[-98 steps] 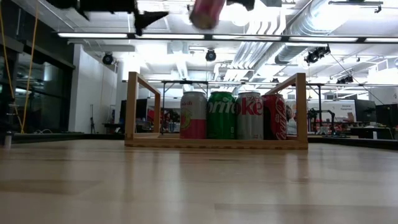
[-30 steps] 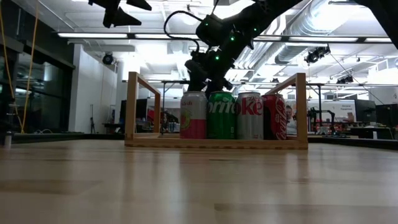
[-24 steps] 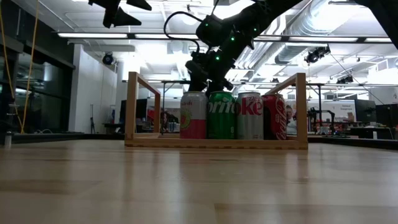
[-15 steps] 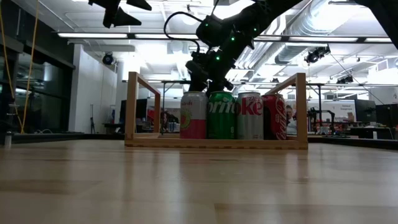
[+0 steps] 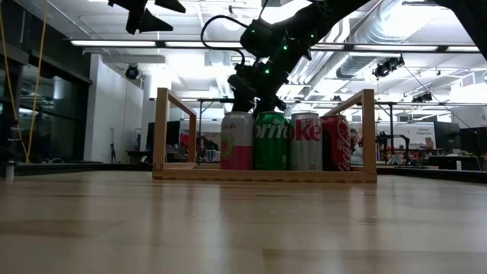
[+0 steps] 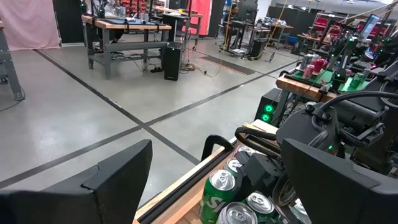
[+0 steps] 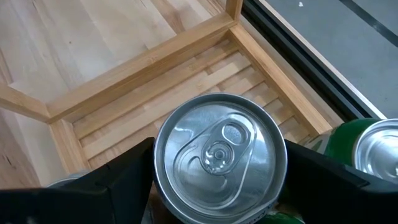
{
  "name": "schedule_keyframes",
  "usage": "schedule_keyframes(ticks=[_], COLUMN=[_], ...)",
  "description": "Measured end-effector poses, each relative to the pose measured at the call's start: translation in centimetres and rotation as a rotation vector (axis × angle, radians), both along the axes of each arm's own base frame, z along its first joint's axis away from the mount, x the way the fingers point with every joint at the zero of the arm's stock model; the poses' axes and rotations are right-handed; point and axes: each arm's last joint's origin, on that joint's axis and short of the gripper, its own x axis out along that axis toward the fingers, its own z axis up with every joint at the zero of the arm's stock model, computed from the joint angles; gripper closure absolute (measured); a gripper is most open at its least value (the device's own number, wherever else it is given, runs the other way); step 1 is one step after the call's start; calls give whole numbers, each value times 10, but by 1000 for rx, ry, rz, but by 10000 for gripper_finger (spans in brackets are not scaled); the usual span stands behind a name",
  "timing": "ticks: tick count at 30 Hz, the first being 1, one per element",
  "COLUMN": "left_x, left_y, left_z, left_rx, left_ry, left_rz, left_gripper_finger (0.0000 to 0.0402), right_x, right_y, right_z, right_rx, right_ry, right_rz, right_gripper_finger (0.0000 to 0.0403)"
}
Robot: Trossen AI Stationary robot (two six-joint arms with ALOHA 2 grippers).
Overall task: Place canned beverage on shelf
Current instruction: Put the pink-white soda can aligned with the other pink-white soda can on the shelf
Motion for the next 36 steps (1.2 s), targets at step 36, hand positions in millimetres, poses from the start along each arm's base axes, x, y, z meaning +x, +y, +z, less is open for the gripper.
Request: schedule_keyframes(ticks=[36], left_x=[0], left_y=[0], left_z=[0], left_rx=[2], left_ry=[0], left_rz=[0], left_gripper_finger=[53], right_x=[-3], right_y=[-2], right_z=[4], right_rx=[-13], right_ry=[41], right_rz=[-2], right_gripper_finger=[59])
